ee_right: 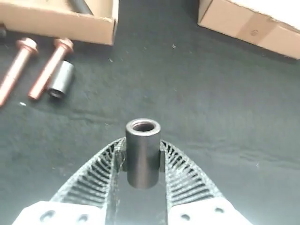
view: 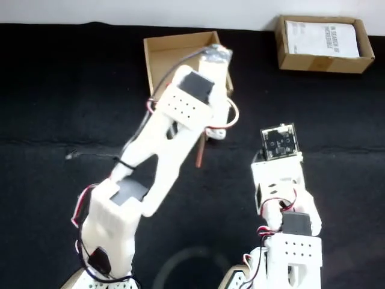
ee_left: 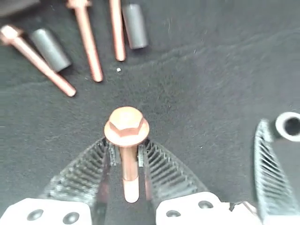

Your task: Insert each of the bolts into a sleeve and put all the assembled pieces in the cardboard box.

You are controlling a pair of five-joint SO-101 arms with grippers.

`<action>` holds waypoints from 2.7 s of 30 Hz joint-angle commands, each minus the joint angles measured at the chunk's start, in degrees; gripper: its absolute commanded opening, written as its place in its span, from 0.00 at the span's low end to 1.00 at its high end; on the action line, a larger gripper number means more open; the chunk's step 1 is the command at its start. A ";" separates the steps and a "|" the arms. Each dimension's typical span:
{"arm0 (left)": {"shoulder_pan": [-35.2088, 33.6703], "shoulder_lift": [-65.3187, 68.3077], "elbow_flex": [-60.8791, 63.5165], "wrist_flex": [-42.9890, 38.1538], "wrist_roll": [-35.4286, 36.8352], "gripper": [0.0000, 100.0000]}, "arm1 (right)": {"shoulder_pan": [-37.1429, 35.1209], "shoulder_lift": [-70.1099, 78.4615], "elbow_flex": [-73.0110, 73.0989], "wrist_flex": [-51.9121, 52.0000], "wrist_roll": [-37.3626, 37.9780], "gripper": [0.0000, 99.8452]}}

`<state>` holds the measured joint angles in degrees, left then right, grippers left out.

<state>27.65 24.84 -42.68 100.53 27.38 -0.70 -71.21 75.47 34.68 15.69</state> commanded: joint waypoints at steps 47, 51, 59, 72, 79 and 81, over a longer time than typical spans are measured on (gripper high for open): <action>-5.93 -77.14 64.66 -37.98 -23.82 0.01 | -23.60 -1.10 -0.75 -8.22 -31.03 0.01; -5.49 -82.33 79.43 -55.65 -23.74 0.01 | -23.60 -1.10 -0.75 -8.22 -31.03 0.01; 3.47 -84.53 94.37 -72.88 -23.74 0.01 | -23.60 -1.01 -0.22 -8.22 -31.03 0.01; 4.00 -79.08 100.44 -91.96 -23.82 0.01 | -23.60 -1.01 0.84 -8.40 -31.03 0.01; 2.42 -70.73 92.79 -92.66 -23.74 0.01 | -23.60 -1.10 7.08 -19.38 -30.95 0.01; 2.59 -70.20 91.82 -92.57 -23.65 0.01 | -23.60 -1.10 7.34 -20.62 -30.95 0.01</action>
<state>30.64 -45.76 53.49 9.36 3.56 -23.91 -71.21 82.59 17.10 -15.16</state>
